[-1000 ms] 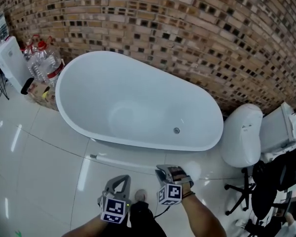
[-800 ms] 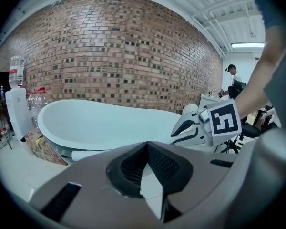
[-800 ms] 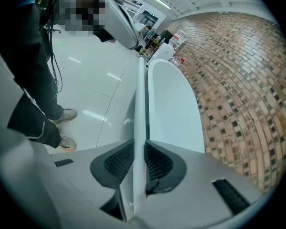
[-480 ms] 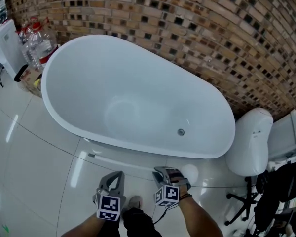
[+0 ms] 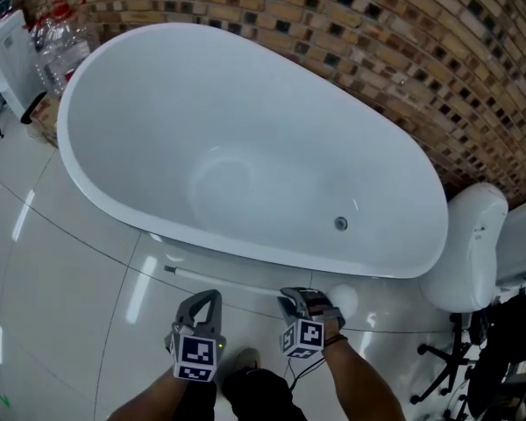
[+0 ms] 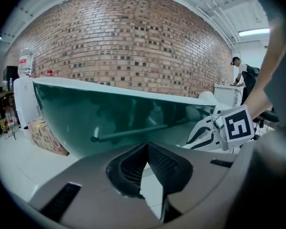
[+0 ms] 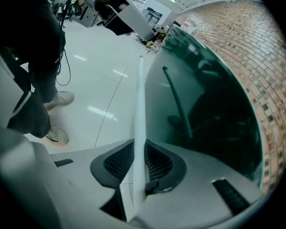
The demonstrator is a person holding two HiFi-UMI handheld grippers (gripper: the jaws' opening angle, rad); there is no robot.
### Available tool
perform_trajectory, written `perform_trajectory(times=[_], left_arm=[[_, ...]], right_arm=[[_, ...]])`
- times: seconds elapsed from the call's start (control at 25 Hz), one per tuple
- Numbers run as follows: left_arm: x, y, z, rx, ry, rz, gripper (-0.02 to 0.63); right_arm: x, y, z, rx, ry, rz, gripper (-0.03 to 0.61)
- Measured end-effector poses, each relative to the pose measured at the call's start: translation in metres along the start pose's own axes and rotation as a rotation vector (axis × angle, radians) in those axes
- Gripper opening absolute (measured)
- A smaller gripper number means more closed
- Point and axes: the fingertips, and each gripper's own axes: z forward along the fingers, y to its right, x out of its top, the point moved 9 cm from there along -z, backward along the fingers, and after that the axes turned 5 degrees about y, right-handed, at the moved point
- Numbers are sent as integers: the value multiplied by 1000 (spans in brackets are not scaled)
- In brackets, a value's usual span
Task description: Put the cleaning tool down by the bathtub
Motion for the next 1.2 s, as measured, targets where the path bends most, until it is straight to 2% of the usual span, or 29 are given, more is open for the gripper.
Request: perform_trajectory(times=[0.32, 0.6, 0.76, 0.92, 1.08, 1.2], left_arm=[[-69, -17, 56, 22, 20, 21, 5], [-137, -23, 115, -59, 1, 100, 5], [-171, -19, 141, -89, -43, 148, 5], [-185, -18, 161, -122, -58, 123, 5], [-187, -16, 164, -173, -49, 140, 5], [-187, -17, 162, -179, -49, 138, 5]], right_arm=[[-32, -31, 90, 21, 0, 3, 94], [-71, -65, 176, 28, -22, 21, 93], [-97, -77, 212, 22, -35, 16, 93], [-109, -84, 248, 12, -39, 4, 94], [-118, -99, 282, 43, -52, -19, 94], [-128, -112, 305, 64, -75, -51, 94]])
